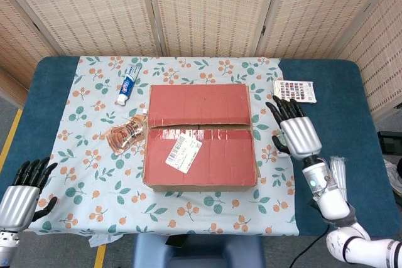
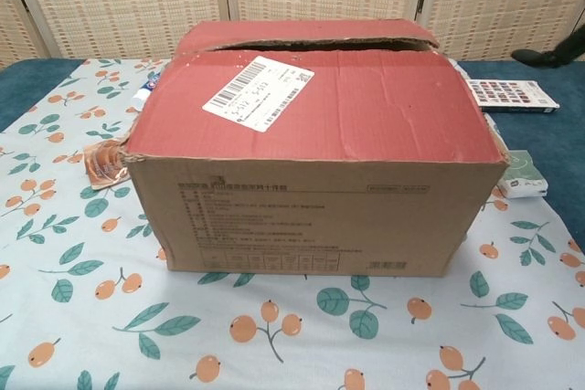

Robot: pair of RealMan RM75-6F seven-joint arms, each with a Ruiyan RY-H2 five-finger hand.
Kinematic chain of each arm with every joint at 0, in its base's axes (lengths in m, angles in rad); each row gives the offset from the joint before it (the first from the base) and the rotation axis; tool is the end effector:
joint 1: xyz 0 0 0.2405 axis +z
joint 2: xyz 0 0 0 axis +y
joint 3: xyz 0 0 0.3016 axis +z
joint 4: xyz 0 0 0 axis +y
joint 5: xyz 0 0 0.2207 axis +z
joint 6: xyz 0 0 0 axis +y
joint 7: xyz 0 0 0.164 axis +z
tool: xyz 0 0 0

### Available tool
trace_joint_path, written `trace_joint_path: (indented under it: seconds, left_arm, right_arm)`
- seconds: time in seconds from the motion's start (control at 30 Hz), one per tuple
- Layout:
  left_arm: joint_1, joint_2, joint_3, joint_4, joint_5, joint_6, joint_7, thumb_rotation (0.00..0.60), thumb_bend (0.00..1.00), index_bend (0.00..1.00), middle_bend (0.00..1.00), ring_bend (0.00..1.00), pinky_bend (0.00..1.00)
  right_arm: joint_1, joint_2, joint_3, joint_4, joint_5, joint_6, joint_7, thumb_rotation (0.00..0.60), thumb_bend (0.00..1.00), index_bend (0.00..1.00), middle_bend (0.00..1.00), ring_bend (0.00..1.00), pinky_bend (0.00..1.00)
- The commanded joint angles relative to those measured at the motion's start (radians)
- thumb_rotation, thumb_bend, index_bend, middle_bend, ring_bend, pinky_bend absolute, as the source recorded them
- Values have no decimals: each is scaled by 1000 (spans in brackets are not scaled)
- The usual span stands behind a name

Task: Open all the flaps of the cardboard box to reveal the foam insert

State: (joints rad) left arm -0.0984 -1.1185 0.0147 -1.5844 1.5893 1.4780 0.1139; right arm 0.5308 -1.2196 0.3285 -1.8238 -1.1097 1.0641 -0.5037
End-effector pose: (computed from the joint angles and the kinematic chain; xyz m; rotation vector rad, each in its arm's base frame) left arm -0.3523 0.1953 0.1553 -1.5508 -0.7944 -0.8098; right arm -0.1956 -0.3705 0.1060 1.6534 -0.8219 0.9226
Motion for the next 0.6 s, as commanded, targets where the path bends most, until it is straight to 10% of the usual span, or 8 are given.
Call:
trace_joint_path:
  seconds: [0.03, 0.6]
  left_arm:
    - [-5, 4, -6, 2, -14, -11, -15, 600, 384, 139, 75, 52, 0]
    - [-10, 19, -14, 5, -41, -26, -66, 600, 384, 158, 87, 63, 0]
  right_arm:
    - [61, -33, 28, 23, 65, -36, -38, 600, 444, 22, 0, 49, 0]
    - [203, -81, -2, 72, 188, -77, -73, 600, 445, 22, 0, 50, 0]
